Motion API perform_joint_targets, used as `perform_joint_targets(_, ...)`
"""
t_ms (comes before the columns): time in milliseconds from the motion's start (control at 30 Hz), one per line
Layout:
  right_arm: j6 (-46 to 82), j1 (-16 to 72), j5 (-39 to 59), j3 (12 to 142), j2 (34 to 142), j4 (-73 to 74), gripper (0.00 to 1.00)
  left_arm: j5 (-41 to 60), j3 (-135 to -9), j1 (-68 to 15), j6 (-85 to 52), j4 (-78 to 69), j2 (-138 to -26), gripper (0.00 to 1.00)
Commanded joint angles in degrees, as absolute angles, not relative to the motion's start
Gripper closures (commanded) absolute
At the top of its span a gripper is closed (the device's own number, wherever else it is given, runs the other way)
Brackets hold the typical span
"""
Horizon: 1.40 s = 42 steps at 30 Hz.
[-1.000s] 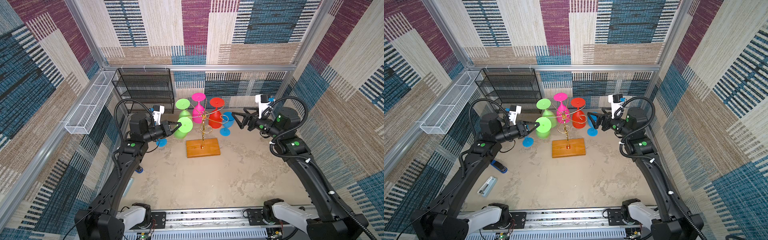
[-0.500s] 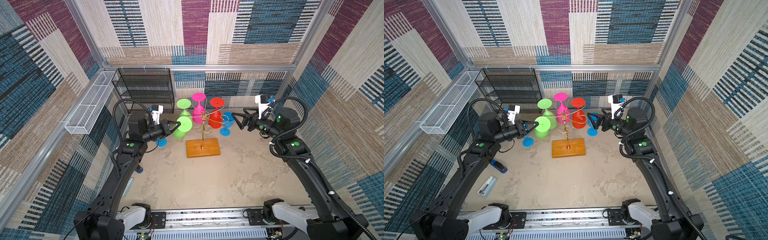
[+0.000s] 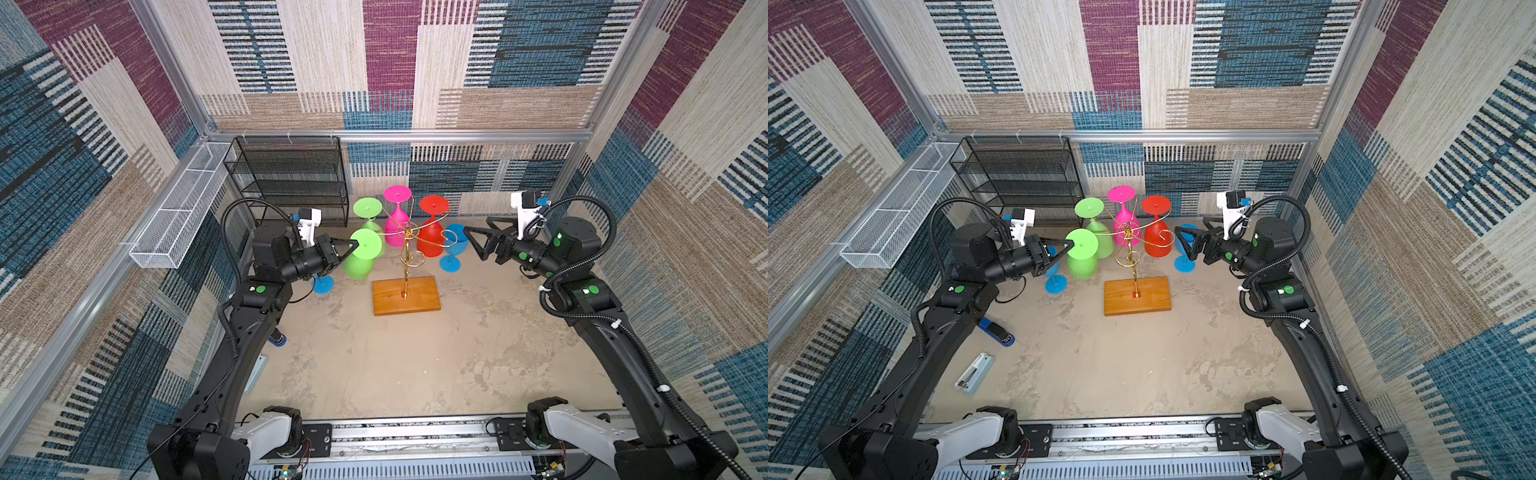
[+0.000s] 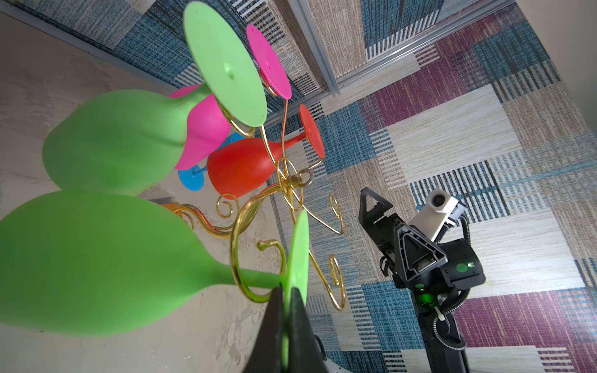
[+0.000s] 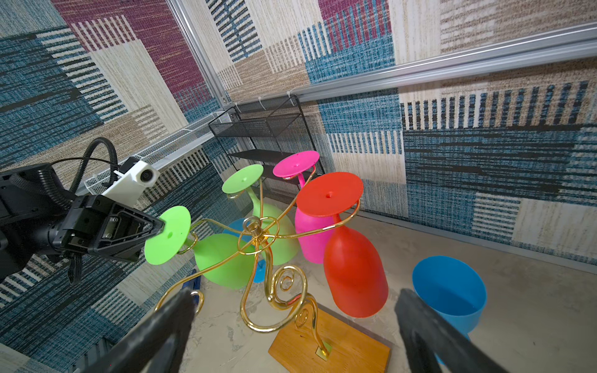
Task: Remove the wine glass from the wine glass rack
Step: 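Close the left gripper on the green glass foot, then pull the green glass off its rack hook with the left gripper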
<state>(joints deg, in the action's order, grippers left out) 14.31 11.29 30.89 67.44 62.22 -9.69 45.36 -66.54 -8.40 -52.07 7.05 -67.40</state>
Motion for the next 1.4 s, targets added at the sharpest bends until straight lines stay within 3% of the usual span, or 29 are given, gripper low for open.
perform_joint_targets(0, 14.68, 11.34, 30.97, 67.37, 61.79, -8.08, 0.01, 45.17, -67.16, -8.35, -55.14, 1.26, -68.10, 1.00)
perform_joint_targets(633, 14.84, 11.34, 30.92, 67.46, 61.76, -8.04, 0.01, 45.33, -70.25, -9.09, -57.23, -2.38, -72.88, 1.00)
perform_joint_targets(1367, 15.29, 11.34, 31.03, 67.50, 61.64, -8.30, 0.01, 52.08, -71.94, -10.76, -50.10, 6.29, -74.28, 1.00)
